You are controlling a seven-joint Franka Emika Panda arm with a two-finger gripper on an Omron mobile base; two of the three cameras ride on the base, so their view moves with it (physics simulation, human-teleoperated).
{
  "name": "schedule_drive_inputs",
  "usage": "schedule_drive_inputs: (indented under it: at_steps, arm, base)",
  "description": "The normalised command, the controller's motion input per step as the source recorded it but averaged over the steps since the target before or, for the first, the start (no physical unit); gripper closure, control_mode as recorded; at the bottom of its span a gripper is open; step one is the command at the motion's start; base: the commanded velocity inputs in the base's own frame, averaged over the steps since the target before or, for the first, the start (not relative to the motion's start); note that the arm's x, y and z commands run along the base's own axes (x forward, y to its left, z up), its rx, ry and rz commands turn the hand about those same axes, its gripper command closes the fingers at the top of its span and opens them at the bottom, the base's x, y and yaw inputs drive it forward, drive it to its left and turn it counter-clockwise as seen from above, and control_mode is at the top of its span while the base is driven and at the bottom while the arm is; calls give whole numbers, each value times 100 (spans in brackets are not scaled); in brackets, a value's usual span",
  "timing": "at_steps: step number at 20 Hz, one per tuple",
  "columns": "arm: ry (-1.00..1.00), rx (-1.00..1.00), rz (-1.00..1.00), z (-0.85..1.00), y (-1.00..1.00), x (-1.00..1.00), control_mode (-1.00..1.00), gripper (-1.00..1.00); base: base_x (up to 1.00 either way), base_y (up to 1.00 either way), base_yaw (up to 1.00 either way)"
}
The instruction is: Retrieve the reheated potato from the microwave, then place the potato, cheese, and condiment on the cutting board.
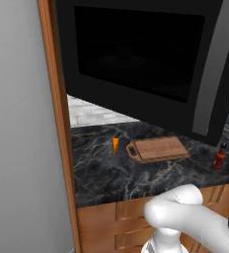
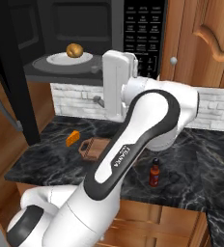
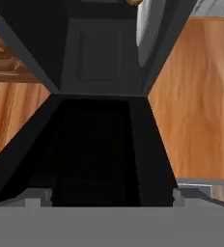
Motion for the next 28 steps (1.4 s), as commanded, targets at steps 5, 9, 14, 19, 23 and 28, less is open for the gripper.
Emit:
schedule_drive_inputs:
  at_steps: [5, 9, 14, 19, 23, 28]
  arm:
    - [-2, 9, 30, -15, 30, 47, -100, -100]
    - [-6, 6, 31, 0, 22, 32, -100, -100]
    - [-7, 2, 33, 0, 35, 4, -100, -100]
    - [-7, 0, 32, 0, 56, -1, -100, -100]
    - [-7, 0, 24, 0, 56, -4, -100, -100]
    - [-11, 0, 15, 5, 47, -46, -100, -100]
  base:
    - [0, 0, 0]
    - [0, 0, 0]
    - [0, 0, 0]
    - [0, 0, 0]
    - [0, 0, 0]
    - [0, 0, 0]
